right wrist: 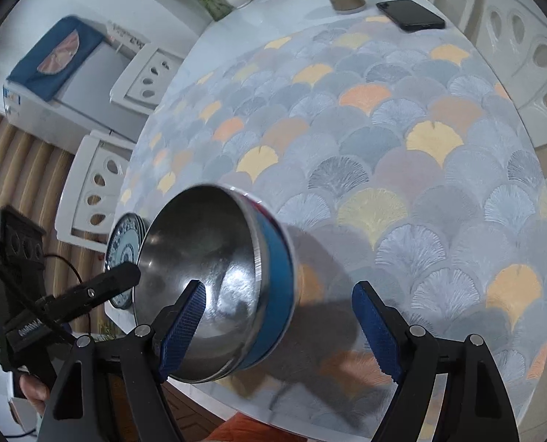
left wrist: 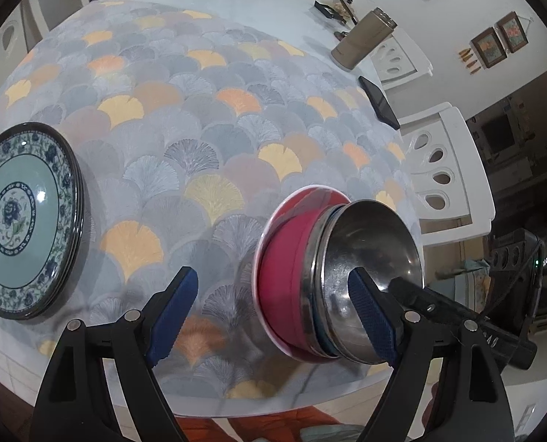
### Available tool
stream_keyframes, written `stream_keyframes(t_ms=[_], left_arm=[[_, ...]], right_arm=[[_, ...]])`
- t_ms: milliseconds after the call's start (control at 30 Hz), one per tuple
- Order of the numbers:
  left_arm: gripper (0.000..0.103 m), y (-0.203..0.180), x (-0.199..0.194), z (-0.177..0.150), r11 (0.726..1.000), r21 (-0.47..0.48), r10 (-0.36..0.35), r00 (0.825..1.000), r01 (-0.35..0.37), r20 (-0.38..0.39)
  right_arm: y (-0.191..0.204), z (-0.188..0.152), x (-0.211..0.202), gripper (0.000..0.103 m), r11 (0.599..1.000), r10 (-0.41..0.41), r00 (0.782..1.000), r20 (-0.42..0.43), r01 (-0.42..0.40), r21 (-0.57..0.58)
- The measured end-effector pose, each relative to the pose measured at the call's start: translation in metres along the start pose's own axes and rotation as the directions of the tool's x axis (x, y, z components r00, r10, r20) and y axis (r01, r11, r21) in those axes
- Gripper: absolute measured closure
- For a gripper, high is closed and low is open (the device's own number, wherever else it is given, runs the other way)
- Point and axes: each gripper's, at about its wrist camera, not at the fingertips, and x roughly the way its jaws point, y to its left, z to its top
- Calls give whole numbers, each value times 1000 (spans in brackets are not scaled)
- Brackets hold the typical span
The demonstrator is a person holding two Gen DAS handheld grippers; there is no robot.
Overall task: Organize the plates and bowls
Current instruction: 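Grasp the rim of the nested bowl stack with both tools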
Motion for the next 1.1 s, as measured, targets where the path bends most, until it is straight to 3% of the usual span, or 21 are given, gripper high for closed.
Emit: stream_keyframes(t_ms=[233,300,433,667,833,1000,1100], left_arm=[[20,18,7,-7,998,-55,46,999,-45,24],[20,24,14,-10,996,-81,41,999,-40,9],[22,21,10,-14,996,-85,32,999,-30,23],[22,1,1,-10,997,-55,-50,998,53,45],[22,-9,13,-3,999,-30,-22,999,23,34],[24,-9,18,1,1000,-30,1,999,0,45],[25,-7,26,2,999,-37,0,1000,1,26]], right_arm=[[-17,0,-2,22,997,47,999,-17,-46,57],[-13,0,-3,22,997,72,997,-23,-71,44],[-1,-2,-3,22,999,30,999,-25,-30,-31],[-2,1,-1,22,996,85,995,-53,-86,-10],[8,8,4,22,997,65,995,-72,-67,-29],[9,11,14,22,999,-13,996,-92,10,-31],[6,11,25,22,1000,-6,992,-123,5,-7]])
